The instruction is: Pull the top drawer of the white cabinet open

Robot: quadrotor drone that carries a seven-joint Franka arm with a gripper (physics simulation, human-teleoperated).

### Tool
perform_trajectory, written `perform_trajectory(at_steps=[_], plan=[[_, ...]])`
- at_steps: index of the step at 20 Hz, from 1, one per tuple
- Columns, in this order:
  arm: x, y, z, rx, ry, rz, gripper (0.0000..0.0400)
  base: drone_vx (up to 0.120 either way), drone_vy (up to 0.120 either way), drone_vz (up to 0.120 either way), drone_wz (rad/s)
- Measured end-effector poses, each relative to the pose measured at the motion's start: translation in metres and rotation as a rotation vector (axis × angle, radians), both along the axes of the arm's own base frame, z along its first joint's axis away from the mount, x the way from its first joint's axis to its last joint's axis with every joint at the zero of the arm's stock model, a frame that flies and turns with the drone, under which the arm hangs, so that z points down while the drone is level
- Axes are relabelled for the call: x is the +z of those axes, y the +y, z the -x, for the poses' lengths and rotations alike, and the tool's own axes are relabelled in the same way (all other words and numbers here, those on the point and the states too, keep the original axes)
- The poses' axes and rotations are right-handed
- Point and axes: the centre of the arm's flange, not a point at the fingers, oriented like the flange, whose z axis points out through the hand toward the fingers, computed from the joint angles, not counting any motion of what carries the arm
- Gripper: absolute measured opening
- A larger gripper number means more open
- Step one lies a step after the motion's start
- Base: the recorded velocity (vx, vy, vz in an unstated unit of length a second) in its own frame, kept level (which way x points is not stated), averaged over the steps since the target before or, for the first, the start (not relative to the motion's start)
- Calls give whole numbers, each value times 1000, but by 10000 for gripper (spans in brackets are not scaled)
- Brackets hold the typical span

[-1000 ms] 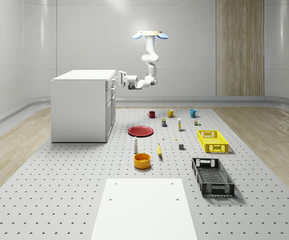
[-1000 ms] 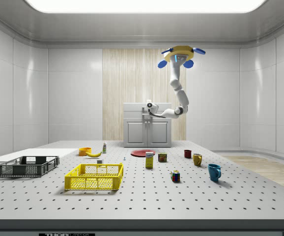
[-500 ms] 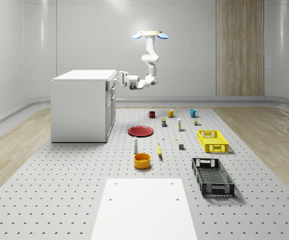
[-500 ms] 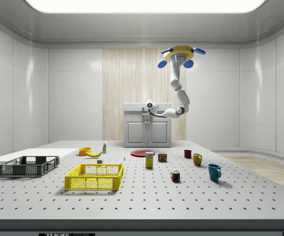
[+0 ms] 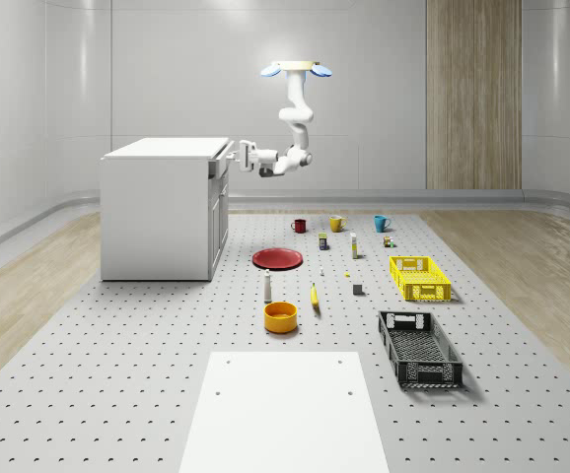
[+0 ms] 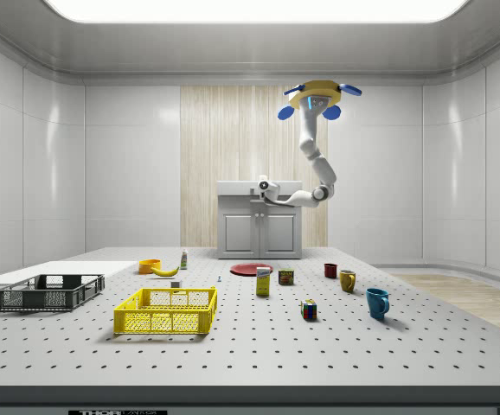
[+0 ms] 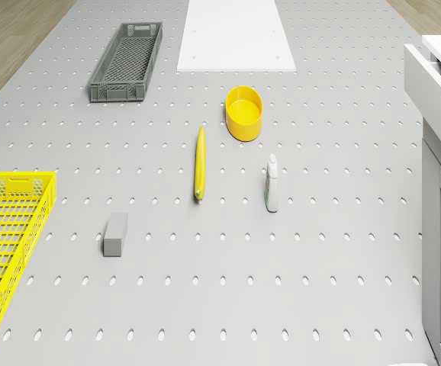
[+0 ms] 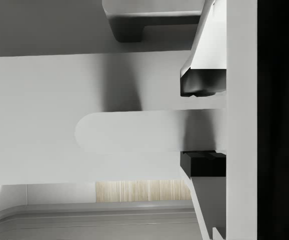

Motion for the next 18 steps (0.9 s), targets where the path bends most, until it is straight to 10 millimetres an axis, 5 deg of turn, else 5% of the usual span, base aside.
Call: perform_trajectory(at_steps=[18], plan=[[-1,-58,1,0,24,-8,122,0,0,0,0]])
